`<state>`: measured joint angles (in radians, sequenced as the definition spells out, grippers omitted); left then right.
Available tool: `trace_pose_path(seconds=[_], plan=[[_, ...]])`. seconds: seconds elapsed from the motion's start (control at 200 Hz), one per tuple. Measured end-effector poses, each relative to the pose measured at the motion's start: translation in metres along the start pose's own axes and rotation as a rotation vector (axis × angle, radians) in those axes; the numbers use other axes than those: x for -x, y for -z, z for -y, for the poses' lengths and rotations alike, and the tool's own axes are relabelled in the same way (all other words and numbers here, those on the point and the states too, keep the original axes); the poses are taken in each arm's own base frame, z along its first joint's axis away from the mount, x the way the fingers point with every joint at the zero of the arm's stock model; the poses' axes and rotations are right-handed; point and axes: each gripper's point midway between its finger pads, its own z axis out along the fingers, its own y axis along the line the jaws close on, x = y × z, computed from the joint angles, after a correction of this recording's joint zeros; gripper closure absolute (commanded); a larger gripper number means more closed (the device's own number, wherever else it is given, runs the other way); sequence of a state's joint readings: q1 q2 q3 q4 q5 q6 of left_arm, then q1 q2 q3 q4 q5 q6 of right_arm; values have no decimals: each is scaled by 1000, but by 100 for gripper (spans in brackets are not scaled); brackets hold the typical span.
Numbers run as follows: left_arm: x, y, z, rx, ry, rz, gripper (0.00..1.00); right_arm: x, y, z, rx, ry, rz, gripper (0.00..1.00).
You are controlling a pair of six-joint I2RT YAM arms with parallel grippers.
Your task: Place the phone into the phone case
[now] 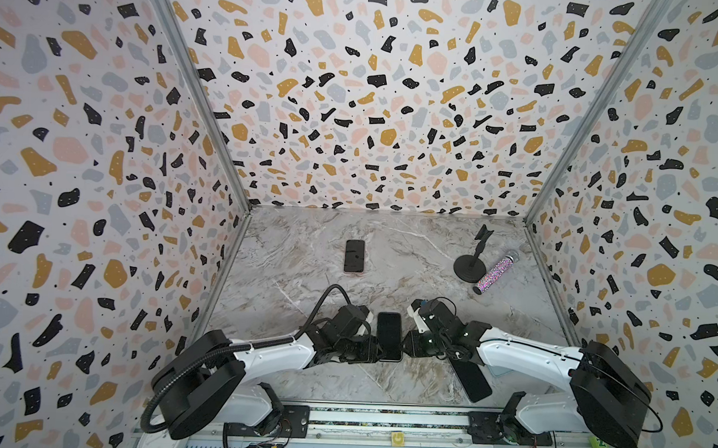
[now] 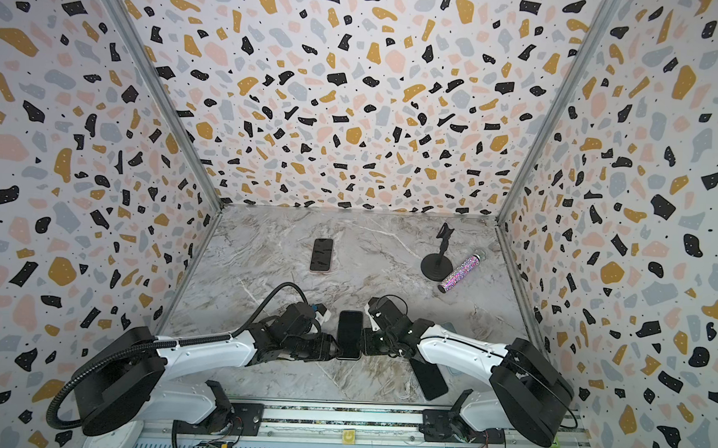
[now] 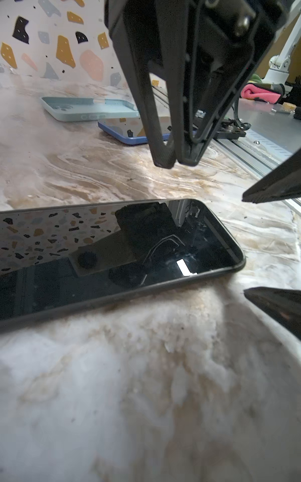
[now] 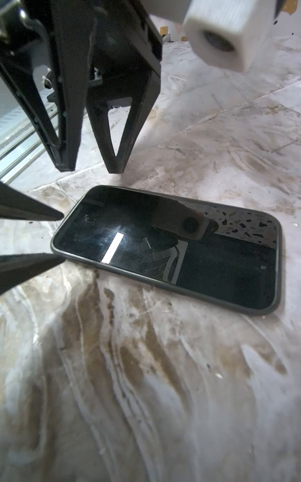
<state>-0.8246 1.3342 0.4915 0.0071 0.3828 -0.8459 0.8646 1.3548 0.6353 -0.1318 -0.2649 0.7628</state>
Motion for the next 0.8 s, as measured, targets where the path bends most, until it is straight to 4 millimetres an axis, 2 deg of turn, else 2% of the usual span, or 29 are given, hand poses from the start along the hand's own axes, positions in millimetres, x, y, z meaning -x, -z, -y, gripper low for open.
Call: trace_pose_path(seconds=[0.145,0.29,0.546,0.801], plan=[[-8,-3,-10,38,10,-38,46,-5,-8,4,-9,-7,-31,72],[-5,-6,-7,41,7,-47,52,-10,-15,5,0,-14,-63,72],[-4,-15,-3,2,6,-65,63,-10,-23,-5,56,-11,-77,68],[-4,-17,-5,-3,24,-70,68,-11,-24,-6,61,-14,-79,68]])
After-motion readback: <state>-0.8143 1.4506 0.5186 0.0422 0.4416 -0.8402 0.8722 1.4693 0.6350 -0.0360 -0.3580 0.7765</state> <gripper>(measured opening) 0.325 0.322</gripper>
